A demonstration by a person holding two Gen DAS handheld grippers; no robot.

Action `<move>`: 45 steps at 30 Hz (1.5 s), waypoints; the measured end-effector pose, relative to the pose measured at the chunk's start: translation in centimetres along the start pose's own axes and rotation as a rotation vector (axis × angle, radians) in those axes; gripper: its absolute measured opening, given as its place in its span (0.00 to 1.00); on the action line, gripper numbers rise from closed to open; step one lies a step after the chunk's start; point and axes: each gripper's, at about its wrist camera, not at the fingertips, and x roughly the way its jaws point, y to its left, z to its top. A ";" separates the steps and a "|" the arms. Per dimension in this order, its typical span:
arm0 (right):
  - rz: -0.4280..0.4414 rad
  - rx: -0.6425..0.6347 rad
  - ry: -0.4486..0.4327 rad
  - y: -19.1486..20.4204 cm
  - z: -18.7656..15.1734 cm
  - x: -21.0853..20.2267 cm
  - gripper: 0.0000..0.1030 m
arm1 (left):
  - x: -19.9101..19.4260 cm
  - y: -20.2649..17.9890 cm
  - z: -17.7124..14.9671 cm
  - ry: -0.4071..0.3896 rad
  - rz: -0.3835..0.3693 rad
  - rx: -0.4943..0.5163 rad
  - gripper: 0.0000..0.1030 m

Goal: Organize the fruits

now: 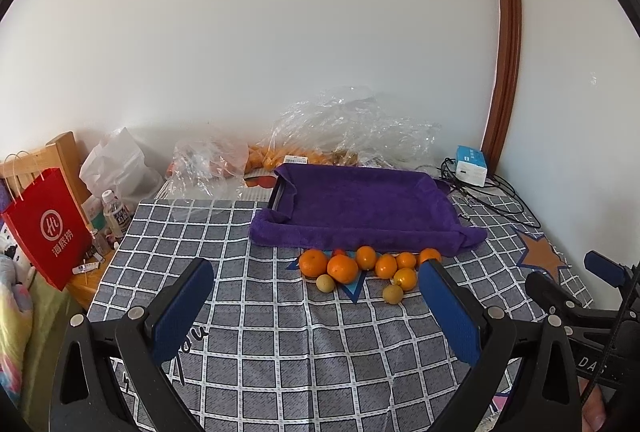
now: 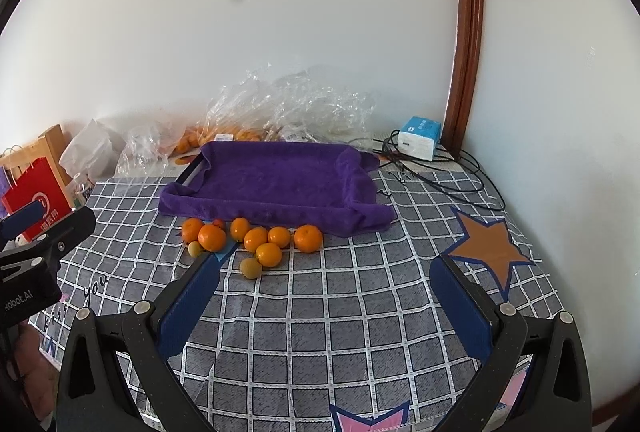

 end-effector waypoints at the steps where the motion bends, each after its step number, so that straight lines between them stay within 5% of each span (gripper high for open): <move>1: -0.005 -0.001 0.010 0.0 -0.1 0.3 1.00 | 0.1 0.1 0.0 -0.003 0.002 -0.001 1.00; 18: 0.006 0.000 0.126 0.7 -2.3 11.7 1.00 | 10.4 3.8 -3.4 0.153 -0.013 -0.058 0.99; 27: 0.021 -0.032 0.214 2.3 -3.4 16.4 0.91 | 15.1 6.0 -5.1 0.234 -0.047 -0.097 0.86; 42: 0.023 -0.016 0.170 2.0 -3.7 17.8 0.85 | 18.7 7.6 -6.2 0.294 -0.016 -0.069 0.81; 45: 0.059 0.037 0.200 1.1 -3.2 18.2 0.74 | 19.0 8.1 -6.4 0.301 -0.020 -0.128 0.81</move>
